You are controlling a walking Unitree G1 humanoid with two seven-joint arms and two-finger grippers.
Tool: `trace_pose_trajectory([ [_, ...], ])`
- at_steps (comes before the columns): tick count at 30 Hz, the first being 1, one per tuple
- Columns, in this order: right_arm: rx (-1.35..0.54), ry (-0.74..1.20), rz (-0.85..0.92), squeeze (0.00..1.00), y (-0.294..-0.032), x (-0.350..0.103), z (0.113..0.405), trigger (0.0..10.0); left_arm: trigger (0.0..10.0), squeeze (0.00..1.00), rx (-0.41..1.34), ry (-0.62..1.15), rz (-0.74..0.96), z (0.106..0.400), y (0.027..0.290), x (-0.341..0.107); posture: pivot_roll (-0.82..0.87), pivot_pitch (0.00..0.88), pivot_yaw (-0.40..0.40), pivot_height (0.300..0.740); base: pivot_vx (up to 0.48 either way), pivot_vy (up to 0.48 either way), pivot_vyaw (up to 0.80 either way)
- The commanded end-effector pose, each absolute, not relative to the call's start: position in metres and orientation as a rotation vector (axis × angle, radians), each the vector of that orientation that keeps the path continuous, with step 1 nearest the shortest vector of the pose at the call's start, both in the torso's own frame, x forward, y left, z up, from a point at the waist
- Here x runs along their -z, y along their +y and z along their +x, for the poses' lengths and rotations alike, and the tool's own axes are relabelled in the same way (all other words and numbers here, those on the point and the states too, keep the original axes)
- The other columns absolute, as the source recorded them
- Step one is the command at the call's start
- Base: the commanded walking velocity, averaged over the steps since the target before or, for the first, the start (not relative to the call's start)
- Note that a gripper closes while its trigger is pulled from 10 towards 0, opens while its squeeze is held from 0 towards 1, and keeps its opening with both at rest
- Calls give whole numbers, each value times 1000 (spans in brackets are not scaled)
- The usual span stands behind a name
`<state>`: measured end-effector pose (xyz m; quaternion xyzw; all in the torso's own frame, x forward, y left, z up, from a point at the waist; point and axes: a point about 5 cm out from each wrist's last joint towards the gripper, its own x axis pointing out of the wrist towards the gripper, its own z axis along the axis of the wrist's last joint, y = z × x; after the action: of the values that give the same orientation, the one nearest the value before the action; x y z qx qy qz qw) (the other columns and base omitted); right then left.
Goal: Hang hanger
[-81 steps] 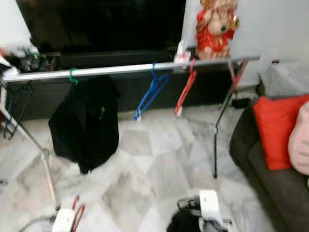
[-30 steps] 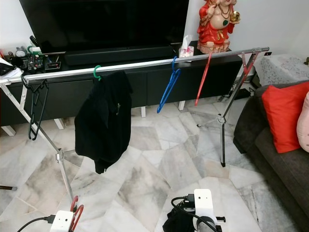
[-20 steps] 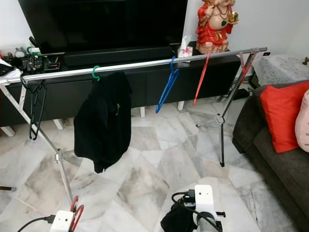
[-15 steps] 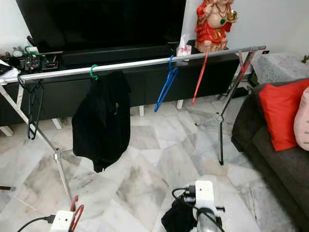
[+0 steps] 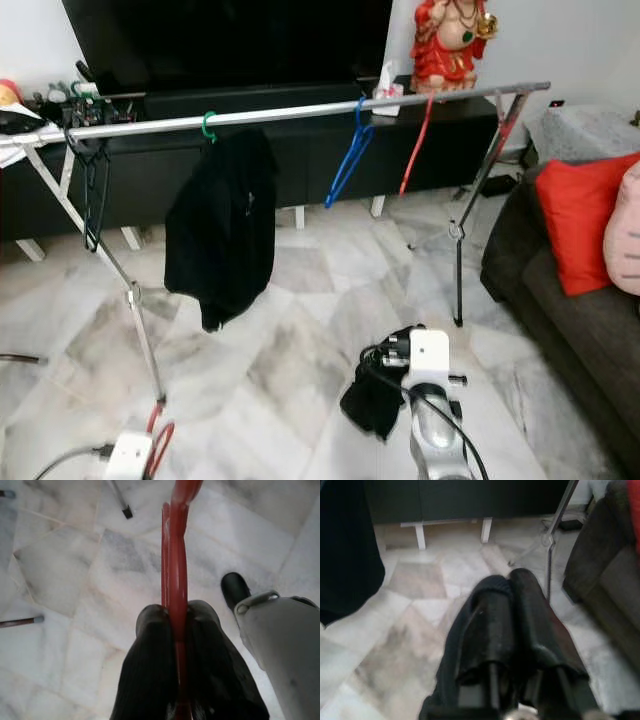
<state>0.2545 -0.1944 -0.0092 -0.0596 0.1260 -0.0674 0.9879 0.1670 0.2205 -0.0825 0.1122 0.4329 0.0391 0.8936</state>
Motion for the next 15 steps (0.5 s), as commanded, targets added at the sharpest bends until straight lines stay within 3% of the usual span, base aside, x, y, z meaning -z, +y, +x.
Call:
trace_pose_trajectory([
  [1,93,169,-144,0,-191,-4,263,10000,10000,0,-86,921,233,158,222,86,-52,2,15,740,-281,0,0],
  [15,84,94,-118,0,-184,-23,279,10000,10000,0,-87,925,233,157,223,86,-47,0,13,740,-289,0,0],
])
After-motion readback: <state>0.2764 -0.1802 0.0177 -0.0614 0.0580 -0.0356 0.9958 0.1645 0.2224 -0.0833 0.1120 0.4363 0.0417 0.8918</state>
